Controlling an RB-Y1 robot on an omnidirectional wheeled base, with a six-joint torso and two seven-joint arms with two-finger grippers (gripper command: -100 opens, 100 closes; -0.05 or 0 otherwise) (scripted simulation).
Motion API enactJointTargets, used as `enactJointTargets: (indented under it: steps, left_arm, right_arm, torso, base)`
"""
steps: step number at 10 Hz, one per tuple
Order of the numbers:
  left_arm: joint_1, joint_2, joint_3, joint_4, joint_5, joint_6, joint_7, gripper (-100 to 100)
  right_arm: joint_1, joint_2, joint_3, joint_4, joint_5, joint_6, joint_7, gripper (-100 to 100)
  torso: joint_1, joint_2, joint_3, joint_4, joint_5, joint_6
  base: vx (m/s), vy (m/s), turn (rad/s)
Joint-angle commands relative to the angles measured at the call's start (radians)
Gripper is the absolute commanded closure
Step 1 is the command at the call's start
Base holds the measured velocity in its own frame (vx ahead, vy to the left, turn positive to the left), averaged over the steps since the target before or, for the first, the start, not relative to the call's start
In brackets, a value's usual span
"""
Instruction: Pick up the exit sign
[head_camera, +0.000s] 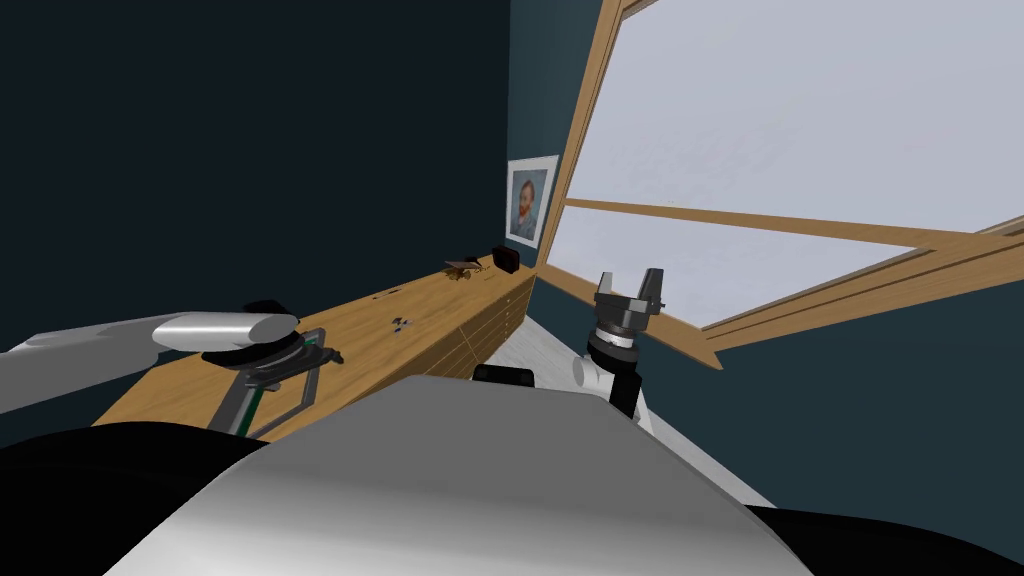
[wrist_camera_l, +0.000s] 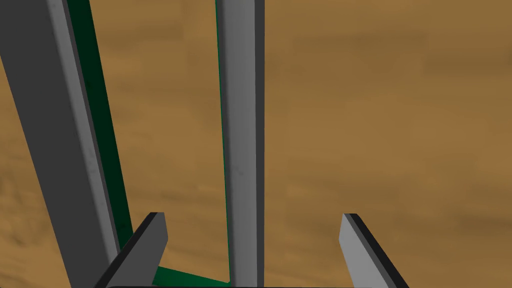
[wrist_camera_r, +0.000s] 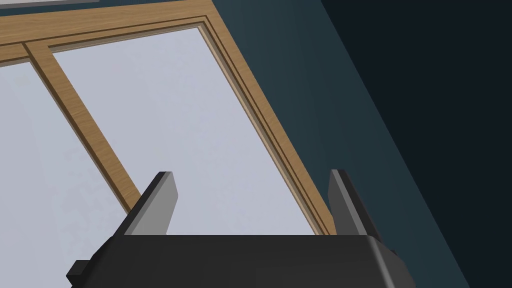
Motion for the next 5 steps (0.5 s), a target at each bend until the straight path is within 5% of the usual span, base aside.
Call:
enactJointTargets:
  steps: [1, 2, 5]
  left_arm:
    - [0.000, 0.000, 0.000, 0.000, 0.000, 0.000, 0.000, -100]
    - [0.000, -0.002, 0.000, 0.002, -0.001, -0.002, -0.005, 100]
    - [-0.003, -0.005, 0.004, 0.002, 0.004, -0.006, 0.001, 100]
  right_arm:
    - [0.000, 0.000, 0.000, 0.000, 0.000, 0.000, 0.000, 0]
    - [0.000, 0.000, 0.000, 0.000, 0.000, 0.000, 0.000, 0]
    - [0.000, 0.000, 0.000, 0.000, 0.000, 0.000, 0.000, 0]
  torso:
    - [0.000, 0.000, 0.000, 0.000, 0.000, 0.000]
    - [0.000, 0.000, 0.000, 0.000, 0.000, 0.000]
    - [0.001, 0.000, -0.002, -0.003, -0.001, 0.003]
  base:
    - [0.016, -0.015, 0.011]
    - [0.000, 0.000, 0.000]
    - [0.001, -0.002, 0.007]
